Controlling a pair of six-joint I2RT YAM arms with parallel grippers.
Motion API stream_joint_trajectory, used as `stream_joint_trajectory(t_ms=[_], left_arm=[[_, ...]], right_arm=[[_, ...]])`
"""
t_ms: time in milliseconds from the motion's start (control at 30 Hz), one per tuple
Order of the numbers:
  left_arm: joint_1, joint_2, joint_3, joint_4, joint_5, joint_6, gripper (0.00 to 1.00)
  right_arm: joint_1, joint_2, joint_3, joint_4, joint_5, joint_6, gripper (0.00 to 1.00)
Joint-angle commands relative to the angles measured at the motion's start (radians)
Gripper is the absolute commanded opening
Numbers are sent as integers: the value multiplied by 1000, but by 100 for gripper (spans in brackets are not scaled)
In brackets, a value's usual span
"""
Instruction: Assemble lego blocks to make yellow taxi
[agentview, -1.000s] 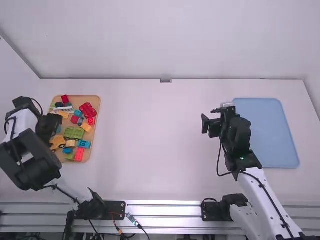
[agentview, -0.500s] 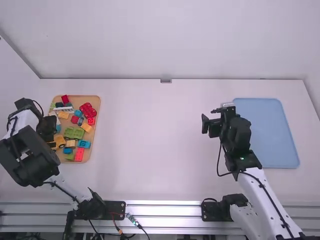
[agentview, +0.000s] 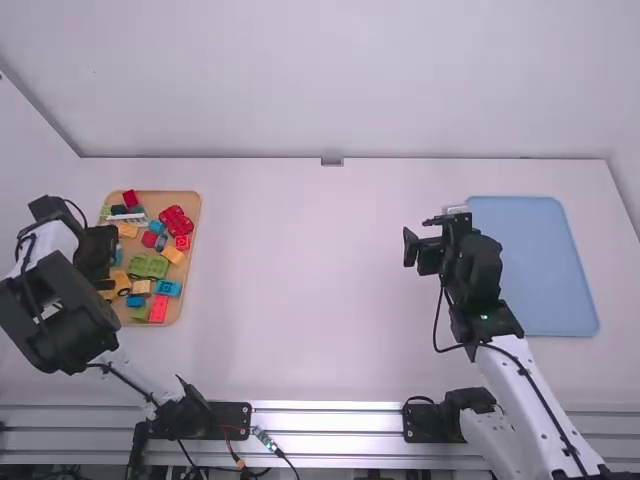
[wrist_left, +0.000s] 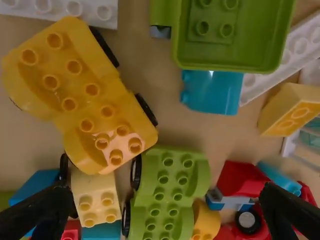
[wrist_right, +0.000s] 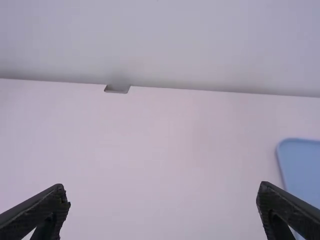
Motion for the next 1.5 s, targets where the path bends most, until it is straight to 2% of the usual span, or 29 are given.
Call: stream_joint_trajectory(t_ms=[0,233,400,533,933,1233,1467], left_arm=[[3,-1,-26,0,-16,-17,99],[48,-1,-39,-96,-80,-225,99],[114,0,-36,-100,-13,-174,100],[145,0,-40,-111,-17,-179,89],[143,18,1,-101,4,-170,93],[136,148,126,-204,7,-176,91],[120,184,140,-174,1,-206,93]], right_arm=[[-2,0,22,0,5,9,99],[-2,0,22,0,5,6,99],[-2,0,22,0,5,5,99],[0,0,22,3,6,5,99],[0,0,22,-4,4,9,99],[0,0,22,-4,5,9,99],[0,0,21,-5,1,9,99]])
